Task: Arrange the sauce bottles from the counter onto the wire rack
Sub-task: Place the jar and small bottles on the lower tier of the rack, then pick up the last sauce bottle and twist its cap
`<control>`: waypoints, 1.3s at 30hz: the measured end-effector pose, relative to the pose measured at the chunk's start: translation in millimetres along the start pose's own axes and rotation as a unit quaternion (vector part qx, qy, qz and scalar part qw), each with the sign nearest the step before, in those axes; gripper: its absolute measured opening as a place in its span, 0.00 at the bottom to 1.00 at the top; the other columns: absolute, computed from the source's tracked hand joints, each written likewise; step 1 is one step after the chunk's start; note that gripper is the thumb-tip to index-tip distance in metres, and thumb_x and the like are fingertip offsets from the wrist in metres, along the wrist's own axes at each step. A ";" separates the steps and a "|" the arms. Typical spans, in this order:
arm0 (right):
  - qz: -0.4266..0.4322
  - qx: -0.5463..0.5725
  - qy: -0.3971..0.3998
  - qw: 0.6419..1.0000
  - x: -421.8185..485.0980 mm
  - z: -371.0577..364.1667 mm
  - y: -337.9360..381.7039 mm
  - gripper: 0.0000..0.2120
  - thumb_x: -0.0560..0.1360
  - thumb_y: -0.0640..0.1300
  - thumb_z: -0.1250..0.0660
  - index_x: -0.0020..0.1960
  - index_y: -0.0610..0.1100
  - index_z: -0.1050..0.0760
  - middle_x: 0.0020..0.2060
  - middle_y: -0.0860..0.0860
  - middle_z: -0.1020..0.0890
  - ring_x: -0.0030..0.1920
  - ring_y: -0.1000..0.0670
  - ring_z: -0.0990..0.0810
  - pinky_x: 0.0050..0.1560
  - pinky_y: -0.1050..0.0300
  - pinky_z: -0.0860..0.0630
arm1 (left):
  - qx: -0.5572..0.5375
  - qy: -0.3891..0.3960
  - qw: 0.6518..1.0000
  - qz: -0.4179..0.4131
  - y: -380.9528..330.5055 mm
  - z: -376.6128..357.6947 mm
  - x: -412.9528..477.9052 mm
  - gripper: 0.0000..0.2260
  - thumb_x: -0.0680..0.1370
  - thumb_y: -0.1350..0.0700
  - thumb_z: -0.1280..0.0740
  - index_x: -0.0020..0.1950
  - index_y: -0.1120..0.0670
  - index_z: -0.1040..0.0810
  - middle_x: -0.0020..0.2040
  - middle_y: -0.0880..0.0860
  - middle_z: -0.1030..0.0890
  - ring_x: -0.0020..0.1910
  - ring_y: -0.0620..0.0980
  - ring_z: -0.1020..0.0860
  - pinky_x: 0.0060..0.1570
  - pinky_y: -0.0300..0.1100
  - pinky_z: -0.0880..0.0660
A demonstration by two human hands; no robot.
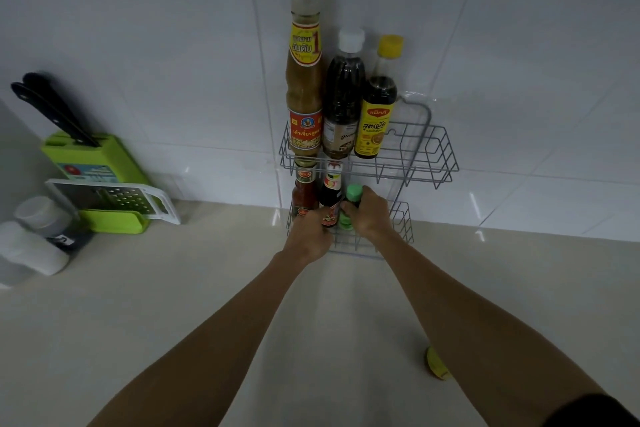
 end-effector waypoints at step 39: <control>0.062 -0.260 0.109 0.957 -244.6 138.8 -95.9 0.11 0.80 0.48 0.41 0.61 0.47 0.28 0.48 0.43 0.21 0.42 0.45 0.22 0.38 0.54 0.26 | 0.004 0.185 0.981 -0.064 -73.9 -106.0 -172.1 0.27 0.76 0.55 0.31 0.75 0.53 0.31 0.73 0.52 0.28 0.72 0.48 0.29 0.69 0.39 0.33</control>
Point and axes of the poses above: each hand's wrist, its own x-axis towards the middle knuckle, its own z-axis out of the back of the hand, y = z × x, the point moved 6 cm from there along x, towards the middle knuckle
